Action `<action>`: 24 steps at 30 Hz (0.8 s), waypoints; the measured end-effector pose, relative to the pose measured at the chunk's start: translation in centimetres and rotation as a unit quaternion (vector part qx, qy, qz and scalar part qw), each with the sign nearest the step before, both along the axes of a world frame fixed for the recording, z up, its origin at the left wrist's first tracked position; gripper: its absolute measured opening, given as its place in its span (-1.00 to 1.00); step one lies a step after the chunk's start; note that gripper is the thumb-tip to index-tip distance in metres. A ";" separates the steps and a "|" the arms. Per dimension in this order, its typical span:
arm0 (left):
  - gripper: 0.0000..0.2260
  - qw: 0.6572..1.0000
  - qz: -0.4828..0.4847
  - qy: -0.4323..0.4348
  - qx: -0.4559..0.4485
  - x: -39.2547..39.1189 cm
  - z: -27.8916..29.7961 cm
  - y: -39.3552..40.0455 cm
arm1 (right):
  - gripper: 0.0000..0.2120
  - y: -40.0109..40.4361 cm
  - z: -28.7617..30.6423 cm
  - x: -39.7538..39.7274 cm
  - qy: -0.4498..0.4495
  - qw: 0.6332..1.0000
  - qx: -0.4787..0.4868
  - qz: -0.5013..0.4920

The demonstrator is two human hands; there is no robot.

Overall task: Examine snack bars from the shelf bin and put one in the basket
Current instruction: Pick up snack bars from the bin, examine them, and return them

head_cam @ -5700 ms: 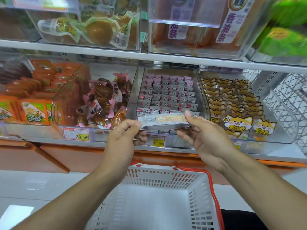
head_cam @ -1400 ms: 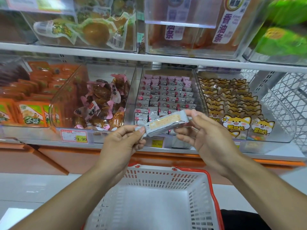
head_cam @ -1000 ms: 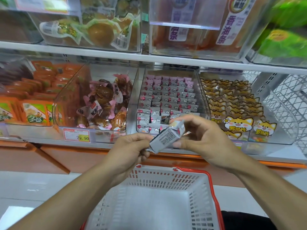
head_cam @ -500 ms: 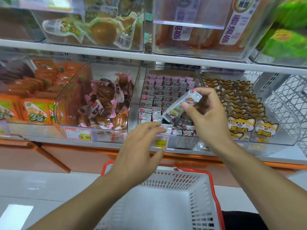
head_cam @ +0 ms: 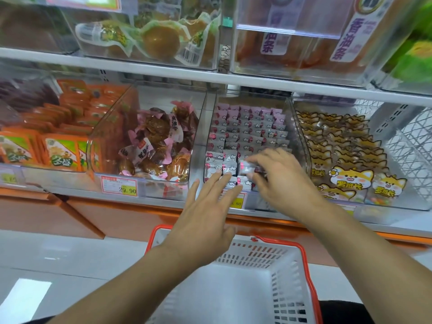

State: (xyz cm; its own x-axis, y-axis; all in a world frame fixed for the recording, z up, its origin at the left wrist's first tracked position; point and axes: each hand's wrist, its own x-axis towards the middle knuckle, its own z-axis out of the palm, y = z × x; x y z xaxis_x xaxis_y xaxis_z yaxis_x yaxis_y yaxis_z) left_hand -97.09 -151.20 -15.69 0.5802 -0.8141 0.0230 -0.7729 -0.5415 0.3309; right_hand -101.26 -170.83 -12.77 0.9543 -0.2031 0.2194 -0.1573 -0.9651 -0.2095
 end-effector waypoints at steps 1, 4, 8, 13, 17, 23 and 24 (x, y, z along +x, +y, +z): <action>-0.29 1.000 0.000 0.001 0.000 0.0 0.0 0.0 | -0.67 0.0 -0.2 0.1 0.026 0.999 -0.021 -0.003; -0.29 1.000 0.000 0.000 -0.005 -0.1 -0.1 0.1 | -0.66 0.2 -0.3 0.5 -0.013 1.000 0.005 -0.012; -0.27 1.000 0.001 0.001 -0.006 -0.2 -0.3 0.1 | -0.68 0.8 0.0 1.6 -0.046 0.999 0.018 -0.017; -0.26 1.000 0.003 0.004 -0.017 -0.1 -0.4 0.1 | -0.76 1.7 -0.8 2.9 0.022 0.999 0.015 -0.021; -0.29 0.999 -0.001 0.004 -0.039 0.0 -0.4 0.5 | -0.95 2.0 -0.8 3.1 -0.075 0.990 0.122 -0.019; -0.30 0.992 0.011 0.059 -0.113 -0.1 0.0 0.6 | -0.90 2.8 2.4 1.7 -0.299 0.880 0.367 -0.047; -0.33 0.987 0.025 0.073 -0.141 -0.2 0.2 0.5 | -0.89 2.8 2.7 1.4 -0.315 0.863 0.390 -0.060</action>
State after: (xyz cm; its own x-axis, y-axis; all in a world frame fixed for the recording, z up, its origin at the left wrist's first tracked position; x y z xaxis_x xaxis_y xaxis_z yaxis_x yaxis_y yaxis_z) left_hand -97.27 -150.73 -15.49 0.6331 -0.7578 0.1581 -0.6803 -0.4472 0.5807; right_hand -99.89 -168.05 -10.06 0.6569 -0.6128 0.4393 0.1354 -0.4772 -0.8683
